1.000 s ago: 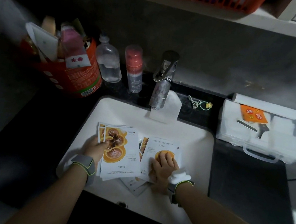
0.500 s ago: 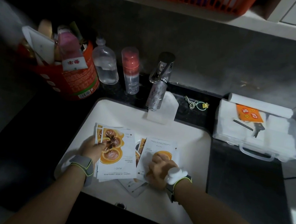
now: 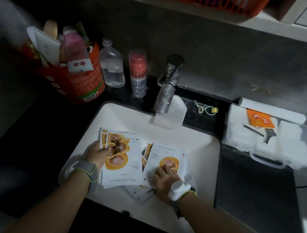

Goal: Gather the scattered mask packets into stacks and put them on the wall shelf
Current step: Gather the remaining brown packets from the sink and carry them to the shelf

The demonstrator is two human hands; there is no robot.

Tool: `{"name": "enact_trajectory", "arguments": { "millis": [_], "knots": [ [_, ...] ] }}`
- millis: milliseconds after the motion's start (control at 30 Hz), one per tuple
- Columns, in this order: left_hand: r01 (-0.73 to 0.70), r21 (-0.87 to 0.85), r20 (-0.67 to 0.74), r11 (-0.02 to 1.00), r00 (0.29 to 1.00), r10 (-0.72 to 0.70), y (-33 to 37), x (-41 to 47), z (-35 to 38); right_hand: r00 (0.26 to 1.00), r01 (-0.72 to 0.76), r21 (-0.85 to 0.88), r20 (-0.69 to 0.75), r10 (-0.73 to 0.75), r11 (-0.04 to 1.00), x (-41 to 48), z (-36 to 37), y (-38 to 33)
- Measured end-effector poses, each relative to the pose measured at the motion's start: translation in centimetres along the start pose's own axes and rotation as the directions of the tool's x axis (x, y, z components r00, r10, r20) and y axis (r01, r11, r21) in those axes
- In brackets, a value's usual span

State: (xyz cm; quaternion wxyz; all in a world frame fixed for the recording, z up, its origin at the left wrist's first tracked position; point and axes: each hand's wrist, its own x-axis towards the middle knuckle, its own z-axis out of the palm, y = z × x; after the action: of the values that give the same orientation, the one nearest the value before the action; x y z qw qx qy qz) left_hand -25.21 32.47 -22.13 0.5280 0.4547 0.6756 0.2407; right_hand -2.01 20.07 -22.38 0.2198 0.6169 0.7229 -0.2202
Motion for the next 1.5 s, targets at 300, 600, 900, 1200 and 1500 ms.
{"name": "enact_trajectory", "arguments": {
  "millis": [300,600,900,1200,1500],
  "knots": [
    [0.009,-0.073,-0.031,0.997,0.999,-0.012,2.0,-1.6,0.1,0.992,0.050,0.167,-0.123,-0.029,0.985,-0.7,-3.2,0.0],
    [0.053,-0.088,-0.128,0.995,0.990,-0.064,2.9,-1.8,-0.4,0.860,0.149,0.768,-0.412,0.301,0.623,-1.9,-10.1,-0.8],
    [0.101,-0.262,0.187,0.960,0.981,-0.052,4.7,-5.1,2.9,0.971,-0.006,0.921,0.098,0.218,-0.389,-1.1,-13.7,-4.4],
    [0.260,-0.519,0.517,0.814,0.854,0.057,5.4,-6.5,3.1,0.912,-0.044,0.730,0.308,0.271,-0.682,0.5,-13.0,-3.7],
    [0.146,-0.300,0.442,0.943,0.897,0.002,4.4,-6.4,2.5,0.929,-0.033,0.635,0.304,0.210,-0.772,1.4,-12.4,-3.6]
  ]
}}
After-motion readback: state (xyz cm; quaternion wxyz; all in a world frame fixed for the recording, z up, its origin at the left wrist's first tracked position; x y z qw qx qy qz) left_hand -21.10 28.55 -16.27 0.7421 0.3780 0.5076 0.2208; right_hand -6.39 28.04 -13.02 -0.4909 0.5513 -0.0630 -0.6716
